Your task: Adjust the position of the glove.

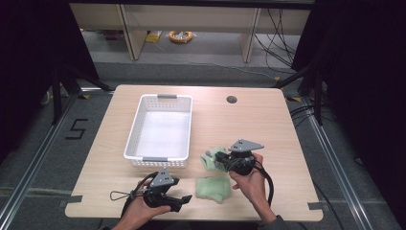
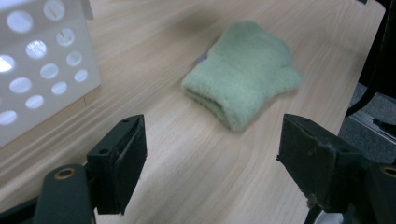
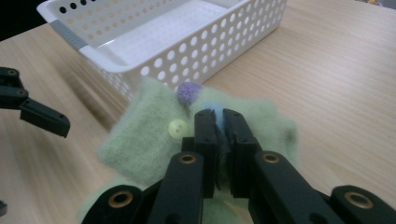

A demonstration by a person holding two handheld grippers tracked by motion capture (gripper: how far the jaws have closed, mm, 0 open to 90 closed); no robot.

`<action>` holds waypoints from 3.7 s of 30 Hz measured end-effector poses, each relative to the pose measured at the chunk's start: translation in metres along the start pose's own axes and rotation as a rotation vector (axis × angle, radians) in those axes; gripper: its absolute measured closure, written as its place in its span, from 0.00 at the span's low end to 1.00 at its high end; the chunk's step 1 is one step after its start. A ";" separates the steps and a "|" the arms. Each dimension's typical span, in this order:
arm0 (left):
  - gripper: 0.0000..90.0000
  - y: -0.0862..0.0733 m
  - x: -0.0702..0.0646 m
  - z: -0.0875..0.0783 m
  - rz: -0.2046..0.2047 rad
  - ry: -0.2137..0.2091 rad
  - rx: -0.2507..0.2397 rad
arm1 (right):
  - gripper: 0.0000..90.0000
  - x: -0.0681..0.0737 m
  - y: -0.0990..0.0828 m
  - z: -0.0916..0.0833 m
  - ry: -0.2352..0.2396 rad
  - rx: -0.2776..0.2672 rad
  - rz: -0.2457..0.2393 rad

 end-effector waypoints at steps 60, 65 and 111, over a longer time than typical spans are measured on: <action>0.95 0.019 -0.020 0.021 -0.029 -0.082 -0.027 | 0.94 0.066 -0.044 -0.026 0.019 0.015 -0.044; 0.95 0.014 -0.012 0.027 -0.047 -0.068 -0.001 | 0.92 0.063 -0.050 -0.019 0.032 0.044 -0.040; 0.49 0.013 0.006 0.046 -0.252 -0.077 0.048 | 0.49 0.006 -0.079 -0.006 0.038 0.158 0.270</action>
Point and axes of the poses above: each handheld gripper's, and its own axes: z roughly forward along the jaws, y roughly out of its top, x roughly to its left, the point moved 5 cm from there along z, roughly forward along the jaws, and after that the axes turned 1 degree about x, right-handed, at the moved point
